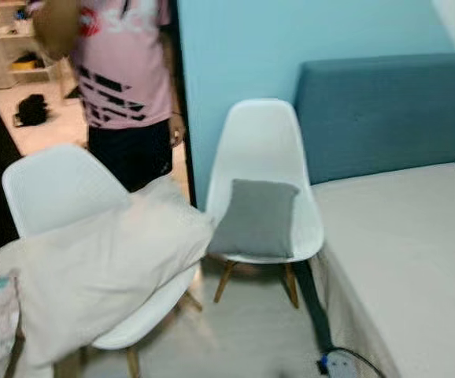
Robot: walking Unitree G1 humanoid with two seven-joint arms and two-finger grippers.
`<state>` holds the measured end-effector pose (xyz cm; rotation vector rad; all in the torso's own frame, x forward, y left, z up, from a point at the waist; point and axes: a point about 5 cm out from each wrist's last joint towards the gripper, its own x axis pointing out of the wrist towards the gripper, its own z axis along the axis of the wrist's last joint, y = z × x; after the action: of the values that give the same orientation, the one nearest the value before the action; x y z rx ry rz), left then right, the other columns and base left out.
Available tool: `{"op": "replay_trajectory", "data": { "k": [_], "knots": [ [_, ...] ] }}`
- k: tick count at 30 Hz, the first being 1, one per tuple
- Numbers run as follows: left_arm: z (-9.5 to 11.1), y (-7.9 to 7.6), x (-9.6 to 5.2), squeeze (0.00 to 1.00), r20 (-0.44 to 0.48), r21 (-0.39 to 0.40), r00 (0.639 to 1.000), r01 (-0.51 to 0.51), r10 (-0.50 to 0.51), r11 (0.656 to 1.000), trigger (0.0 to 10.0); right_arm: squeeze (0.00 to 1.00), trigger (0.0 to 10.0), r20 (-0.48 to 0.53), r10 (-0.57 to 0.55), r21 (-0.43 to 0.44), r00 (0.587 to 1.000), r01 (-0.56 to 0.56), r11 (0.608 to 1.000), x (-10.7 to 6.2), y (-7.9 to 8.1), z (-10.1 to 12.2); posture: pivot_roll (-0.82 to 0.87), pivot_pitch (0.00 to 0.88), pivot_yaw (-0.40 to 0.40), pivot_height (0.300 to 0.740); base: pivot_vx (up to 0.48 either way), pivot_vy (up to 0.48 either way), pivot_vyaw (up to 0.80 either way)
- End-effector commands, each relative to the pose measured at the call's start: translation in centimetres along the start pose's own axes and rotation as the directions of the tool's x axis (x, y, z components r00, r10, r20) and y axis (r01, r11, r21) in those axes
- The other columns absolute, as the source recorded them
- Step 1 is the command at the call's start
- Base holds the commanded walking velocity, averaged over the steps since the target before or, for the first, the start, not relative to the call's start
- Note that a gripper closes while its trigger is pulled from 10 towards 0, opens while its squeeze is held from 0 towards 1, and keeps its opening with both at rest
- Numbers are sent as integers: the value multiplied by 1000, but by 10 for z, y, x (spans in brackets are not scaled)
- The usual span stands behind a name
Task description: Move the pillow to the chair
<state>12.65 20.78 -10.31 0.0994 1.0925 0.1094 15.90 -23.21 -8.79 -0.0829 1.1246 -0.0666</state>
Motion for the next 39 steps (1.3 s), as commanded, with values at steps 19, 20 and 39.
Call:
{"op": "replay_trajectory", "data": {
  "k": [19, 20, 39],
  "knots": [
    [5, 21, 0, 0, 15, -47, 988, -150, 151, 988, 10000, 0, 10000, 51, 4, 54, 999, -6, 999, 3, 29, 12, 94, 0, 29, 719, 0, 0, -702],
    [8, 25, 0, 0, 21, -68, 985, -171, 173, 983, 10000, 0, 10000, 66, -5, 64, 998, 1, 998, 3, 24, 16, 91, 0, 29, 719, 0, 0, 0],
    [9, 16, 0, 0, 31, -39, 989, -141, 143, 989, 10000, 0, 10000, 30, -15, 12, 999, 15, 1000, 2, 12, 10, 89, 0, 28, 719, 0, 0, -297]
  ]
}}
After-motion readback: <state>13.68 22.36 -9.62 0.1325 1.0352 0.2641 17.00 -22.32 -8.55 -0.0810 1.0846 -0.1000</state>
